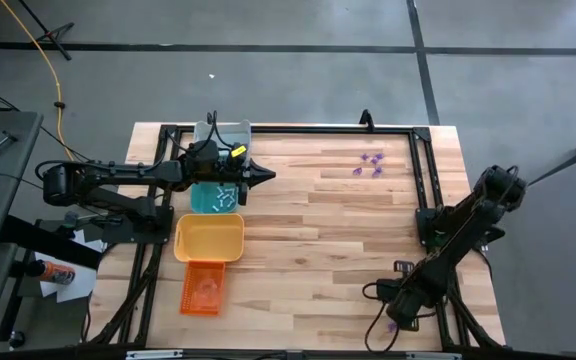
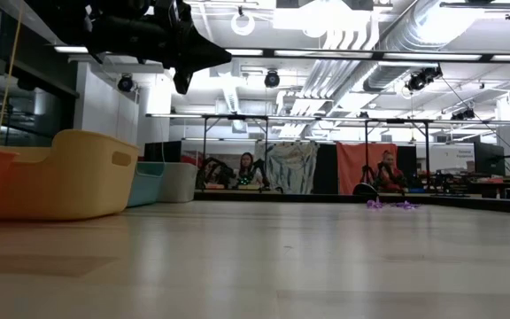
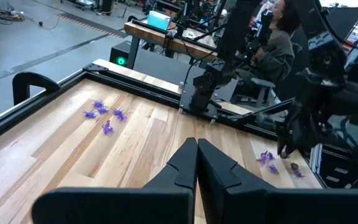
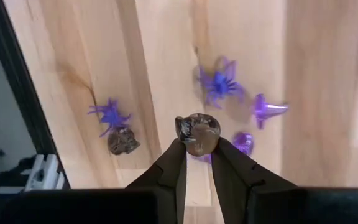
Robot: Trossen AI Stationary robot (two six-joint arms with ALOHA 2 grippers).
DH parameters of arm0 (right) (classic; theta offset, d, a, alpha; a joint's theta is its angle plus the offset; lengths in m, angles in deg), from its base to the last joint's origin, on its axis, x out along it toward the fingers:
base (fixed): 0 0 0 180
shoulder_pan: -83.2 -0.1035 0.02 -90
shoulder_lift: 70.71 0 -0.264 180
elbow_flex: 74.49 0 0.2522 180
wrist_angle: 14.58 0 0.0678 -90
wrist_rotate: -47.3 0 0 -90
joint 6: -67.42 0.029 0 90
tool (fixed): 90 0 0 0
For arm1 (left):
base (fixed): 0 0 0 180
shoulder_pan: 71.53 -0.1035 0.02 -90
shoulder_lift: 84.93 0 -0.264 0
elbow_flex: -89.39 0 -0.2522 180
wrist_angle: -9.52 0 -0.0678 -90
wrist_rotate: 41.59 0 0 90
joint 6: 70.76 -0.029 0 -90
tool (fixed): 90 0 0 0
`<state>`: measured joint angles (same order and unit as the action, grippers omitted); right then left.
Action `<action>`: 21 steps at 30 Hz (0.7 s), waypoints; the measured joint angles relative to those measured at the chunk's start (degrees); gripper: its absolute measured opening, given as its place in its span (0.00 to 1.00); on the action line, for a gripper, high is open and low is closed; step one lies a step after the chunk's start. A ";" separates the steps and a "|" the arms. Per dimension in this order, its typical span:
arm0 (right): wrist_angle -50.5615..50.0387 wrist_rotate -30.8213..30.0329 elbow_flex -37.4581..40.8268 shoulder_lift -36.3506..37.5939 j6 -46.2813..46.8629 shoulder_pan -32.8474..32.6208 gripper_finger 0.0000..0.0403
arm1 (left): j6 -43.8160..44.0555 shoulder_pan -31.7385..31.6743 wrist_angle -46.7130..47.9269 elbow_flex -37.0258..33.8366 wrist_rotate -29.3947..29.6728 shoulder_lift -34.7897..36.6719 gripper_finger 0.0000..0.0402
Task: Sort Halloween decoration
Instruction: Put the black skull toy in the white bin
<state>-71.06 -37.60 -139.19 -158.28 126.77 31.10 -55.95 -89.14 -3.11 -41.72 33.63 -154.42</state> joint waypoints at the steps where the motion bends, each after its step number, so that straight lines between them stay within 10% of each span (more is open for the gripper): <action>1: -0.75 -0.80 0.00 1.10 0.54 0.00 0.15 | 0.00 0.00 0.00 0.00 0.02 0.00 0.00; 11: -2.94 -15.56 -0.02 11.93 -7.02 10.08 0.15 | 1.07 -0.98 -9.05 0.04 -0.11 3.52 0.00; 21: 15.30 -26.31 -0.02 12.52 -38.17 32.48 0.15 | 0.55 -4.97 -11.49 0.04 -0.03 16.37 0.00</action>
<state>-55.76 -63.91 -139.21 -145.76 88.60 63.58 -55.41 -94.10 -14.60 -41.67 33.60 -138.05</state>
